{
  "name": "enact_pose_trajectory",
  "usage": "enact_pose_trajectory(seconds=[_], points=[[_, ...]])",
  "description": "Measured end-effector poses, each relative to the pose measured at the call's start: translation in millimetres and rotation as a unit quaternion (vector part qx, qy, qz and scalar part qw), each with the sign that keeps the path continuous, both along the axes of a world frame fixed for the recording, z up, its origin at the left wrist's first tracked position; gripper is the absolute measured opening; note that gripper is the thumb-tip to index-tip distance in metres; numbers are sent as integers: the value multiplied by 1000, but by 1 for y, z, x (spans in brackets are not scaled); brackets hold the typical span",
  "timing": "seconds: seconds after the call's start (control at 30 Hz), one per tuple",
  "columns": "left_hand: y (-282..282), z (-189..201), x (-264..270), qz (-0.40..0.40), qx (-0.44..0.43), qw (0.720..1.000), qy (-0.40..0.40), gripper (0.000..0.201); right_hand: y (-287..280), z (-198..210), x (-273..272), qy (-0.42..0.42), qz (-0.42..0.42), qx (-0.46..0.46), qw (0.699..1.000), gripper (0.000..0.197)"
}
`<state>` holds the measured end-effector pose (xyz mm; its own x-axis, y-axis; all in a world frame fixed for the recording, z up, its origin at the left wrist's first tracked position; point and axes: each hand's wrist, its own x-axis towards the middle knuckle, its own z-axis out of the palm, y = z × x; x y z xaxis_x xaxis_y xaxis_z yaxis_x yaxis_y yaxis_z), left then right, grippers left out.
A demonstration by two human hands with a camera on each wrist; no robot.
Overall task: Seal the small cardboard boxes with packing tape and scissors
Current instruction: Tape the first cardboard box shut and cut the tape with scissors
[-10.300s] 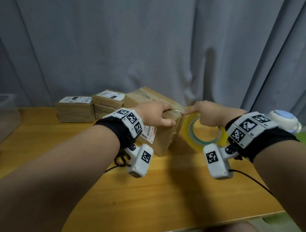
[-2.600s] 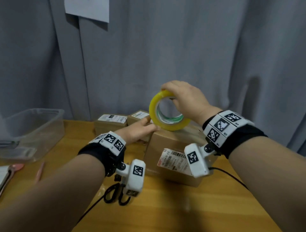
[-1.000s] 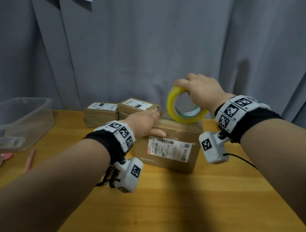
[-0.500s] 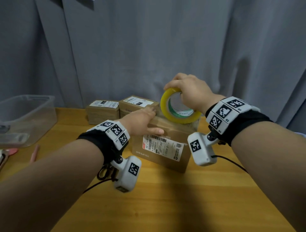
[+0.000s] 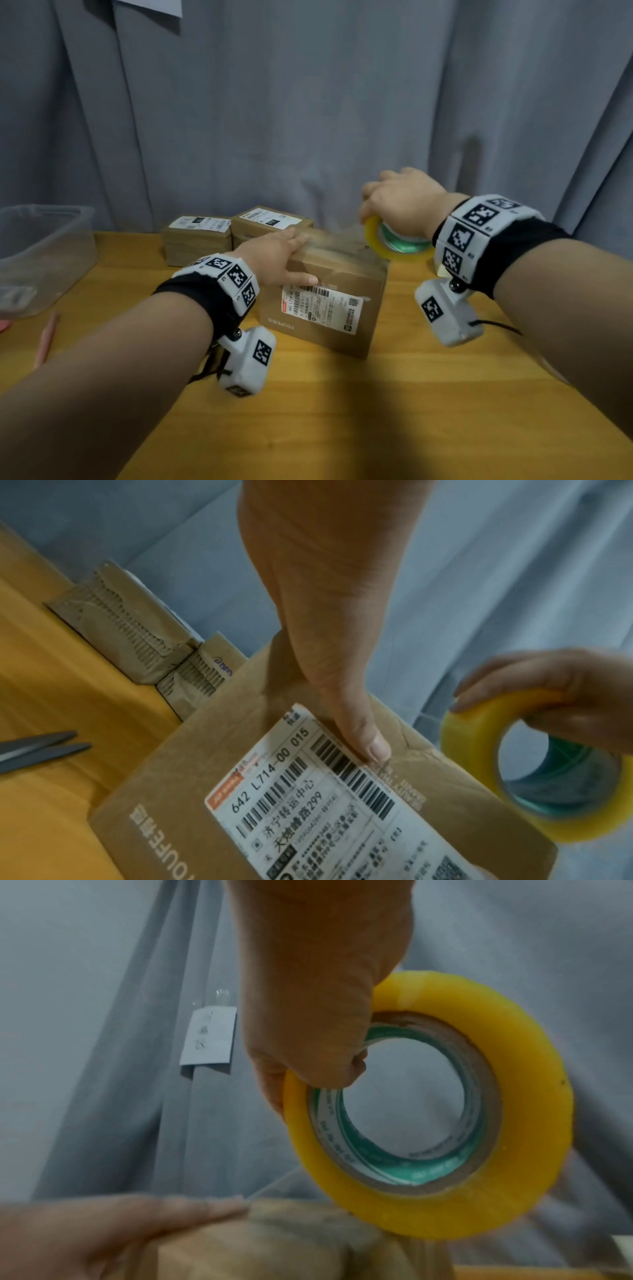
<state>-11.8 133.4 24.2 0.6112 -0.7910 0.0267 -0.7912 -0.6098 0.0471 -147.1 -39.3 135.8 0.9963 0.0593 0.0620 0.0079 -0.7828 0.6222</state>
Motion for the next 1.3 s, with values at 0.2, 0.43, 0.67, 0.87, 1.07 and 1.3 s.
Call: enact_pose_trajectory(seconds=[0.2,0.43,0.67,0.87,1.07,1.3], points=[[-18,14,-15,7,66,998,-22,97,5,-4,0,29,-47,21,998,35],[-19,14,-21,34,77,996,-20,94,10,-5,1,28,-55,38,997,32],[-5,14,-8,20,39,998,-42,97,1,-5,0,20,-43,62,997,36],[-33,4,-31,-47,-31,998,-32,98,-5,-6,5,6,-49,90,995,39],[-33,2,-34,-60,-53,997,-8,94,-10,-9,10,2,-25,44,999,42],[-32,-2,-23,-43,-25,999,-3,102,-19,-13,-15,39,-18,-17,999,46]])
